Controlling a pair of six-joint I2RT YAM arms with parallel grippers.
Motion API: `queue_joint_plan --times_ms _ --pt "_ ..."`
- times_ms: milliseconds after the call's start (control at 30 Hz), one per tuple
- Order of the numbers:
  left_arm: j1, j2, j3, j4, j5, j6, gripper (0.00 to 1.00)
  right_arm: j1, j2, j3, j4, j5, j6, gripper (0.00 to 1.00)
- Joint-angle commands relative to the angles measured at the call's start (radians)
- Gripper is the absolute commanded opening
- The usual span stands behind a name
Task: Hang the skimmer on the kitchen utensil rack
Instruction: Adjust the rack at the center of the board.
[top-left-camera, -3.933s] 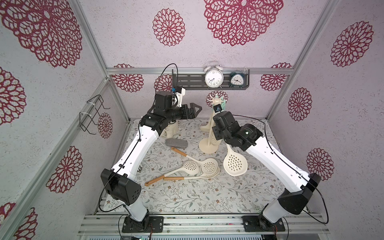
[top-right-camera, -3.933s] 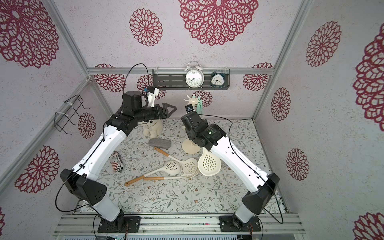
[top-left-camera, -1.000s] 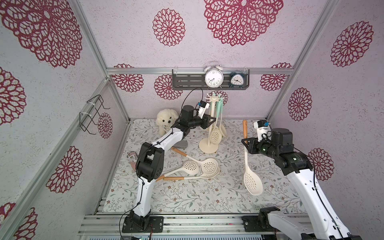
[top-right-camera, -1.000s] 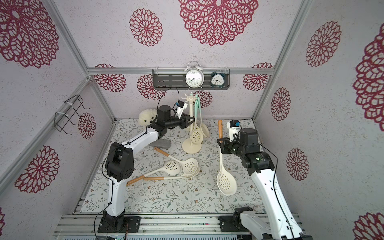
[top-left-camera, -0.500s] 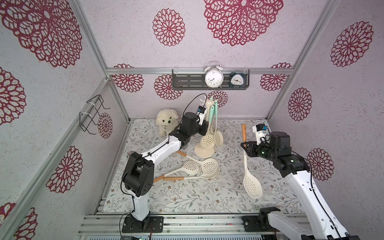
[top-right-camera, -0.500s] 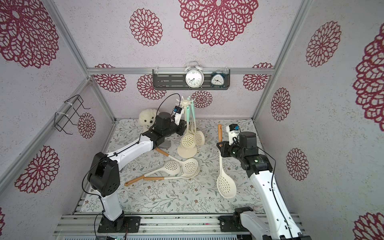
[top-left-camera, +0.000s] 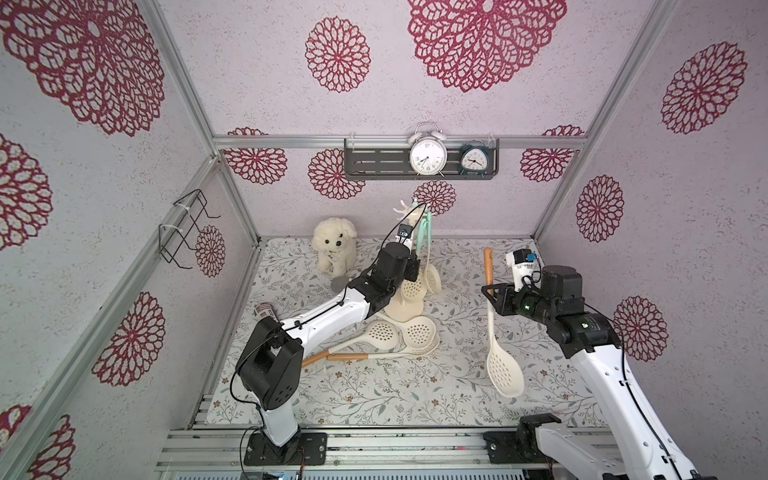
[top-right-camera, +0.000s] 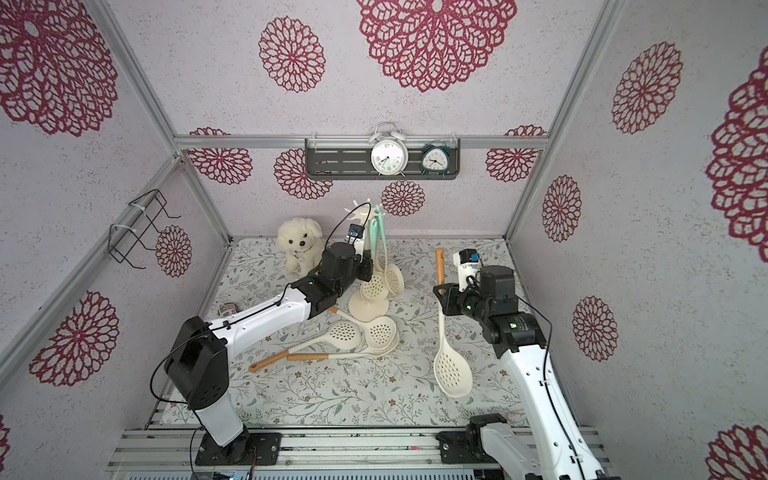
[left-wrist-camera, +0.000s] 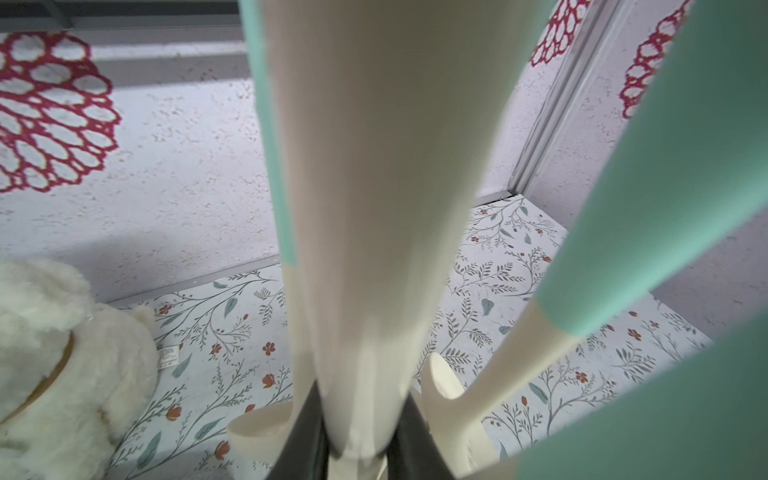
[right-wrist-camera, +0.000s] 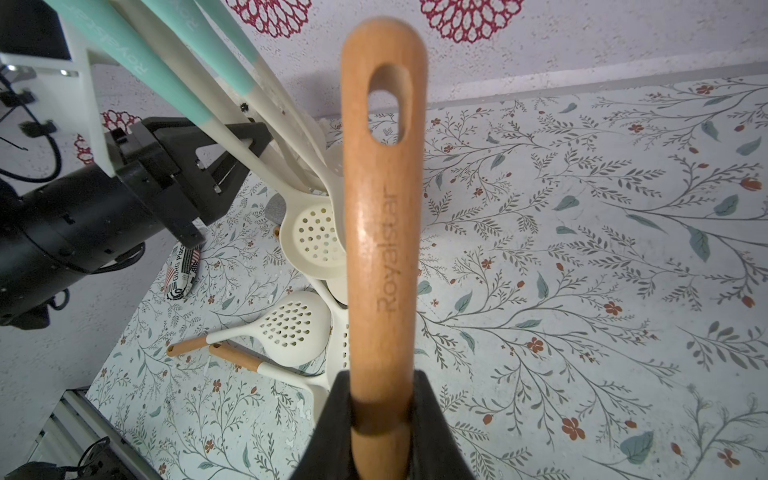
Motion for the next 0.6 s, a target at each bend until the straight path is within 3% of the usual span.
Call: queue_joint_plan --times_ms 0,333,433,567 --pt "-0.023 0.035 0.071 0.011 -0.192 -0.041 0.0 -0.01 -0.028 0.012 0.032 -0.014 -0.012 0.0" --pt "-0.066 0.155 0.255 -0.098 -0.448 -0.209 0.0 -0.017 -0.037 0.012 0.027 -0.016 -0.013 0.0" --pt "-0.079 0.169 0.26 -0.097 -0.466 -0.238 0.01 -0.017 -0.038 0.011 0.027 -0.019 -0.013 0.0" --pt "-0.098 0.161 0.222 -0.048 -0.435 -0.226 0.29 -0.019 -0.046 0.013 0.026 -0.015 -0.015 0.0"
